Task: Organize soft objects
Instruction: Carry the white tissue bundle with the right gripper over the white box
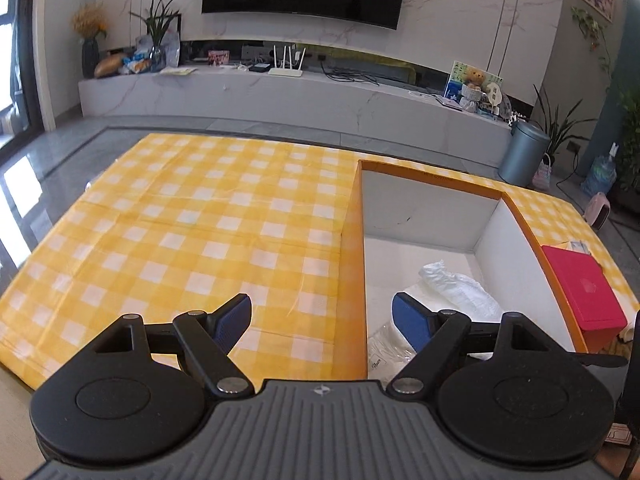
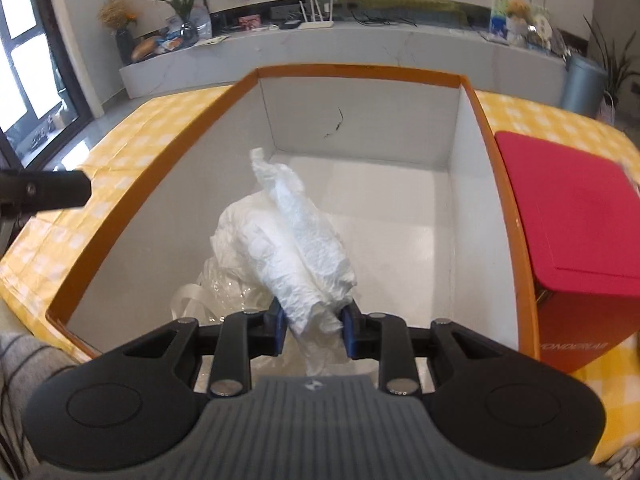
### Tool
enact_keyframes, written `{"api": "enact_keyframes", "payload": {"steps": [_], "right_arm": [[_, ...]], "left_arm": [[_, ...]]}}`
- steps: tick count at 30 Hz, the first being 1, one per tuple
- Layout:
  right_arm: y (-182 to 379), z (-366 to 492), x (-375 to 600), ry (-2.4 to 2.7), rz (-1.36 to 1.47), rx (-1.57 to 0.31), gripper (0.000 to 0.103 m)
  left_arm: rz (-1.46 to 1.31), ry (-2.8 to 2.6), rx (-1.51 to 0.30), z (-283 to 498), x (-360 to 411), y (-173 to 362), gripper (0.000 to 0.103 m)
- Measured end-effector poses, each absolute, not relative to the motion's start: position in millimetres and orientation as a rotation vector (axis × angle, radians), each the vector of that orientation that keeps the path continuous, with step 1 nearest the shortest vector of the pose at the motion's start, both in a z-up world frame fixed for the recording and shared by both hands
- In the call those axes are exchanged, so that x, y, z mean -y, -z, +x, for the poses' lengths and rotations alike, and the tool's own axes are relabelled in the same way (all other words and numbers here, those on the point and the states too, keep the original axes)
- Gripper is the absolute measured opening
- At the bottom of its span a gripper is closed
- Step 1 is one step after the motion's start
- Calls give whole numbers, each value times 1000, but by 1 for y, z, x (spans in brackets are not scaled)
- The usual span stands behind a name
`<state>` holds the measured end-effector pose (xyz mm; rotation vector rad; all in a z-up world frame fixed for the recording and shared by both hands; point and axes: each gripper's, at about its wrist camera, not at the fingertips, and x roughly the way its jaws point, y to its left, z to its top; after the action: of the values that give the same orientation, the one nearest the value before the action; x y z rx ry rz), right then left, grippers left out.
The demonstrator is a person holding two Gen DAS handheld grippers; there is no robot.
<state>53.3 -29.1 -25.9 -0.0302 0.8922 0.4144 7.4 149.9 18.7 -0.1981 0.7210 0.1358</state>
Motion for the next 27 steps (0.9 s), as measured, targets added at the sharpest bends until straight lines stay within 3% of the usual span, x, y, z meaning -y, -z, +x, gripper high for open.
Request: {"api": "enact_keyframes", "payload": {"steps": [8, 13, 15, 23, 25, 27], "right_arm": [[23, 49, 28, -284, -59, -855, 26], [23, 53, 30, -306, -22, -928, 51], [19, 51, 31, -362, 11, -971, 67], [-17, 35, 37, -398, -27, -864, 76], [-22, 35, 38, -387, -56, -810, 75], [-21, 40, 35, -389, -71, -783, 68]], "left_arm": [[-214, -129, -726, 3, -155, -17, 94], [-229, -135, -733, 1, -160, -15, 94], [-234, -136, -735, 0, -161, -15, 94], [-211, -143, -737, 1, -157, -17, 94], [-212, -144, -737, 0, -157, -17, 94], [-212, -144, -737, 1, -157, -17, 94]]}}
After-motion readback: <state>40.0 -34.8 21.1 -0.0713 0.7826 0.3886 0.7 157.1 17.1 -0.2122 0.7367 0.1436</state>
